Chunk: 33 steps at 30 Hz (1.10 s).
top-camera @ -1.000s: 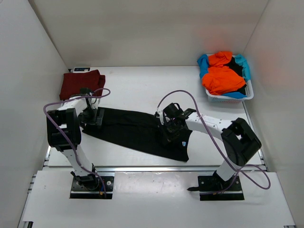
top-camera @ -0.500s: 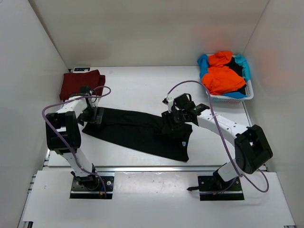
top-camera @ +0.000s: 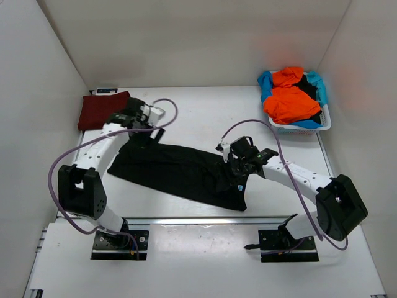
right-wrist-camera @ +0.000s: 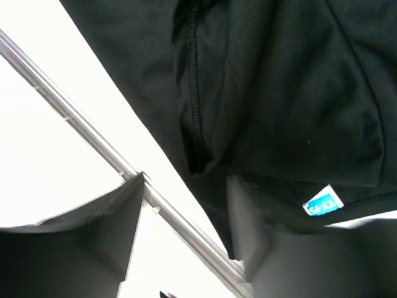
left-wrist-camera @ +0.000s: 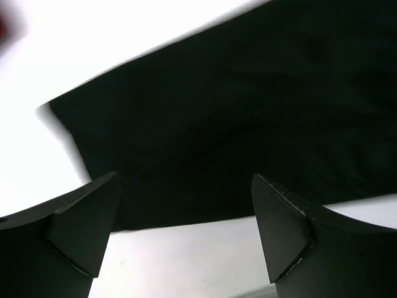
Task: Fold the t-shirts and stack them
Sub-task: Fold the other side of the tshirt into a rectangle
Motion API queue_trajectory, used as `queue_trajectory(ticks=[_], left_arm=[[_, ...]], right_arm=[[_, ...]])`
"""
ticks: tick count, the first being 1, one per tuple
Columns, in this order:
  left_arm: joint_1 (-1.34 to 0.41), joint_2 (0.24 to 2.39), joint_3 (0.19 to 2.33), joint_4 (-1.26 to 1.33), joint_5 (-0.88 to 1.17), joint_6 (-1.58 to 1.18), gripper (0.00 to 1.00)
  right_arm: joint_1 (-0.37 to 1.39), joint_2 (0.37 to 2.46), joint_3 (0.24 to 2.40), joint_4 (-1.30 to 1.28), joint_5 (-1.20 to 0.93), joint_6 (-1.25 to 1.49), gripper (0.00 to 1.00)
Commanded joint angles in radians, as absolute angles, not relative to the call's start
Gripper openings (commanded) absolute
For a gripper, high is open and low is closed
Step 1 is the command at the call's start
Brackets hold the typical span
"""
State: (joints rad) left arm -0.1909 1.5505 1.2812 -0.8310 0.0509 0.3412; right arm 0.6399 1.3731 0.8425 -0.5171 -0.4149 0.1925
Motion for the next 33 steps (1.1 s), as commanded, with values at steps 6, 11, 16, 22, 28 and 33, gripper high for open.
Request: queue_trajectory(ticks=[6, 11, 16, 22, 28, 33], left_arm=[[-0.380, 1.578, 1.279, -0.904, 0.207, 0.367, 0.98], [-0.292, 1.562, 1.207, -0.778, 0.004, 0.266, 0.98], [-0.048, 1.643, 1.212, -0.768, -0.169, 0.126, 0.99], [0.066, 1.729, 1.207, -0.707, -0.216, 0.112, 0.99], [0.087, 1.853, 1.267, -0.747, -0.253, 0.104, 0.98], [0.094, 1.908, 1.262, -0.755, -0.222, 0.132, 0.93]], right_arm=[[0.577, 1.247, 0.804, -0.394, -0.434, 0.300, 0.60], [0.468, 1.213, 0.732, -0.402, -0.332, 0.393, 0.01], [0.393, 1.316, 0.755, -0.466, -0.298, 0.431, 0.42], [0.319, 1.442, 0.813, -0.482, -0.255, 0.471, 0.73], [0.307, 1.572, 0.899, -0.514, -0.241, 0.417, 0.57], [0.316, 1.672, 0.974, -0.525, -0.256, 0.403, 0.21]])
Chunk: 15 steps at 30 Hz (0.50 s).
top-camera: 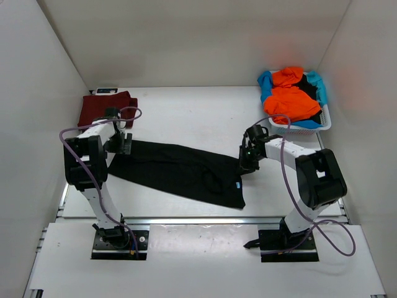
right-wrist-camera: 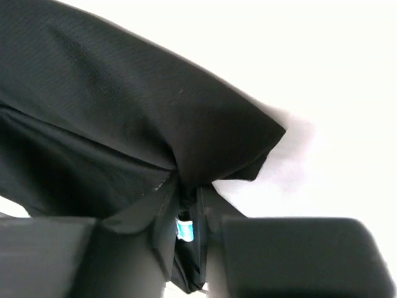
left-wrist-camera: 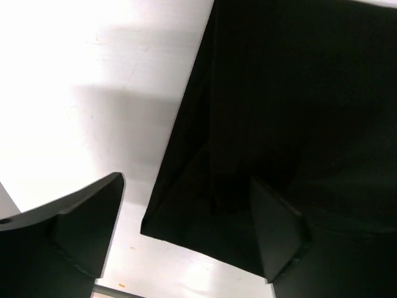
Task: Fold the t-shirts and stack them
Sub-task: Fold the other side of the tshirt into a rectangle
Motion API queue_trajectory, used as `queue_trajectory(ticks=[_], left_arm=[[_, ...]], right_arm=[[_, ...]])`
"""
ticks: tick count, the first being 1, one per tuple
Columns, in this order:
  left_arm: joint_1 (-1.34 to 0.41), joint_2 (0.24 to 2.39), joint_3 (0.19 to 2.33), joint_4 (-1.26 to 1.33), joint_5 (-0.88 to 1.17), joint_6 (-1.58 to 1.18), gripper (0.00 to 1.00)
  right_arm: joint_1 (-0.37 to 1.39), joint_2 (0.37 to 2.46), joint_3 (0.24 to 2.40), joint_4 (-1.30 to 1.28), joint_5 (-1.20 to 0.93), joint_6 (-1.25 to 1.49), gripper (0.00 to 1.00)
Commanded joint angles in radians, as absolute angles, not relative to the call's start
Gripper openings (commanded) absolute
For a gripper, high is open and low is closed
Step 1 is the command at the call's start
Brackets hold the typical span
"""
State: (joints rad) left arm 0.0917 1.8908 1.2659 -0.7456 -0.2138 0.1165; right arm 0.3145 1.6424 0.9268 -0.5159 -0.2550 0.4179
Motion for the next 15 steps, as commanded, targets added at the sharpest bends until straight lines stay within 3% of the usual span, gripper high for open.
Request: queue_trajectory(ticks=[1, 3, 7, 12, 14, 15], left_arm=[[0.095, 1.911, 1.255, -0.753, -0.218, 0.140, 0.88], [0.089, 1.914, 1.237, -0.753, -0.190, 0.155, 0.65], [0.100, 1.895, 1.230, -0.810, -0.130, 0.193, 0.25], [0.100, 1.801, 1.123, -0.857, -0.143, 0.250, 0.33], [0.092, 1.761, 1.077, -0.848, -0.169, 0.241, 0.53], [0.086, 1.723, 1.050, -0.822, -0.205, 0.239, 0.75]], right_arm=[[0.307, 1.690, 0.982, -0.528, -0.262, 0.399, 0.11], [0.293, 1.718, 1.031, -0.529, -0.261, 0.381, 0.01], [0.252, 1.796, 1.205, -0.581, -0.213, 0.316, 0.00], [0.238, 1.881, 1.417, -0.656, -0.155, 0.238, 0.37], [0.251, 1.884, 1.448, -0.669, -0.141, 0.198, 0.54], [0.256, 1.869, 1.450, -0.667, -0.141, 0.172, 0.57]])
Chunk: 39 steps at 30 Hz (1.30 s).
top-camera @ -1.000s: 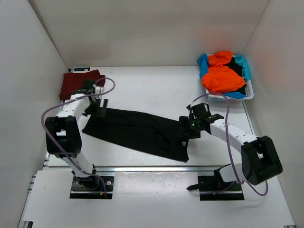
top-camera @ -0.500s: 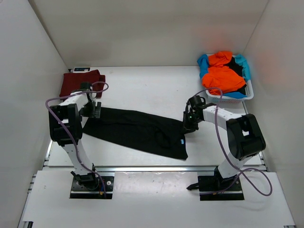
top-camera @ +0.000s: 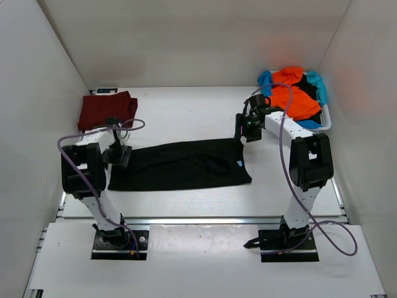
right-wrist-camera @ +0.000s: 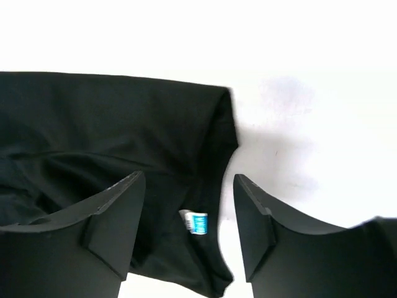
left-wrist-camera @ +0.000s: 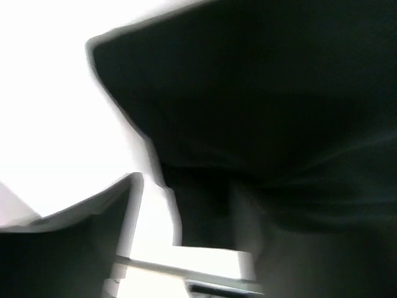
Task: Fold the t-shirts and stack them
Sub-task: Fold the other side of the tshirt into a rectangle
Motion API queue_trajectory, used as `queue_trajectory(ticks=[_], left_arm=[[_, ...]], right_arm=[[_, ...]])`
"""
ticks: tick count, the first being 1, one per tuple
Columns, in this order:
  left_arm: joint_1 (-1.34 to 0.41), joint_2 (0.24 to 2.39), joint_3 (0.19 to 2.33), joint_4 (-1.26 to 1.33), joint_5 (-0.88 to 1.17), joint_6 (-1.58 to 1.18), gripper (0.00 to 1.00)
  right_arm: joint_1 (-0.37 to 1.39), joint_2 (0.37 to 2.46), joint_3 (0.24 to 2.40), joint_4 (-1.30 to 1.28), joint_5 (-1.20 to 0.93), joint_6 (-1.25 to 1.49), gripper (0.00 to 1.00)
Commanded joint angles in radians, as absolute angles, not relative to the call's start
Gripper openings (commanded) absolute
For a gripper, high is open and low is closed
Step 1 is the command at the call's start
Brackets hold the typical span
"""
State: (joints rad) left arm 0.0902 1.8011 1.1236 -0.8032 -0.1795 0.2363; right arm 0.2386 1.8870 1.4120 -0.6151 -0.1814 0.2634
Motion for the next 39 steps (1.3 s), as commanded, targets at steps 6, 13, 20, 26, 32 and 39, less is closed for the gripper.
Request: queue_trajectory(ticks=[6, 13, 20, 26, 32, 39], left_arm=[[0.037, 1.566, 1.092, -0.700, -0.356, 0.186, 0.98], [0.072, 1.542, 1.149, -0.635, -0.601, 0.164, 0.99], [-0.123, 1.494, 1.313, -0.779, -0.196, 0.208, 0.88], [-0.629, 1.537, 1.354, -0.749, -0.053, 0.321, 0.85], [-0.692, 1.776, 1.491, -0.726, 0.026, 0.140, 0.94], [-0.756, 1.897, 1.546, -0.628, 0.045, -0.037, 0.94]], right_arm=[[0.308, 1.689, 1.325, -0.611, -0.144, 0.153, 0.58], [0.324, 1.500, 1.113, -0.557, -0.164, 0.210, 0.58], [0.327, 1.420, 0.983, -0.483, -0.222, 0.273, 0.39], [0.420, 1.460, 0.997, -0.466, -0.233, 0.291, 0.36], [0.410, 1.493, 0.973, -0.425, -0.230, 0.383, 0.44], [0.396, 1.503, 0.916, -0.334, -0.236, 0.483, 0.45]])
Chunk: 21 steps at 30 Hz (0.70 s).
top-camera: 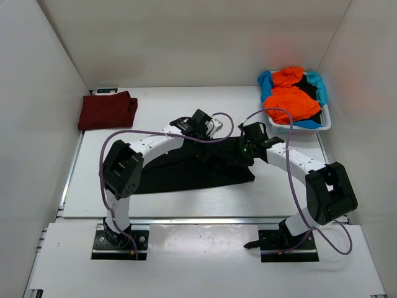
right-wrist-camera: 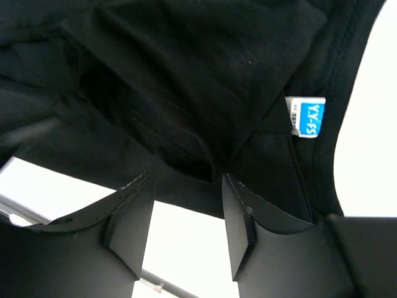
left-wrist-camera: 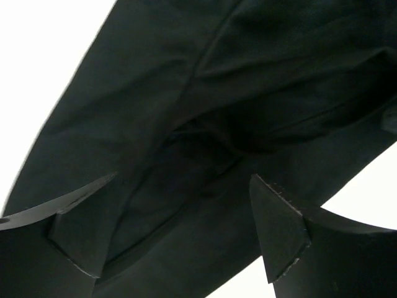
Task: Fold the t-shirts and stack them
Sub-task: Fold the other side of the tshirt into a rectangle
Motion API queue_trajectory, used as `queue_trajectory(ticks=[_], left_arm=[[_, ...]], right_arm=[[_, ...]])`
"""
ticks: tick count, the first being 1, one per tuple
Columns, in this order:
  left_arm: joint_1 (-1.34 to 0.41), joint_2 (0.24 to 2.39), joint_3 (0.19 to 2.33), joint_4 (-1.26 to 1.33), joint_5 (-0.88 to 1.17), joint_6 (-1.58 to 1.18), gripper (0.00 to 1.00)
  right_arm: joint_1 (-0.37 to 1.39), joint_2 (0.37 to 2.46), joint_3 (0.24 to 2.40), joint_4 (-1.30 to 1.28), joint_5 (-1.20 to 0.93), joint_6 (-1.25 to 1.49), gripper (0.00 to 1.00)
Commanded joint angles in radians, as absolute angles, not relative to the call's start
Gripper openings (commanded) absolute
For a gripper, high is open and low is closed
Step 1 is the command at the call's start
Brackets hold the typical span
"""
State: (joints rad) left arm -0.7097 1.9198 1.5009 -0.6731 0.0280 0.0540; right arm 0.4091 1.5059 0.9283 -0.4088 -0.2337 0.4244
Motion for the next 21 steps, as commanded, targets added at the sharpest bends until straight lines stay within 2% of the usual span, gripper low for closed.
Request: queue_trajectory(ticks=[1, 9, 12, 14, 21], left_arm=[[-0.764, 1.911, 1.543, -0.624, 0.028, -0.044, 0.91], [-0.772, 1.954, 1.563, -0.604, -0.028, -0.063, 0.86], [-0.779, 1.965, 1.542, -0.603, -0.083, -0.051, 0.75], [-0.775, 1.973, 1.522, -0.603, -0.094, -0.043, 0.72], [-0.792, 2.011, 1.523, -0.586, -0.118, -0.041, 0.69]], right_arm=[[0.390, 1.506, 0.910, -0.331, -0.236, 0.485, 0.44], [0.391, 1.543, 0.922, -0.344, -0.232, 0.491, 0.43], [0.393, 1.563, 0.928, -0.356, -0.227, 0.488, 0.42], [0.388, 1.575, 0.930, -0.351, -0.230, 0.485, 0.42], [0.403, 1.600, 0.951, -0.365, -0.236, 0.486, 0.39]])
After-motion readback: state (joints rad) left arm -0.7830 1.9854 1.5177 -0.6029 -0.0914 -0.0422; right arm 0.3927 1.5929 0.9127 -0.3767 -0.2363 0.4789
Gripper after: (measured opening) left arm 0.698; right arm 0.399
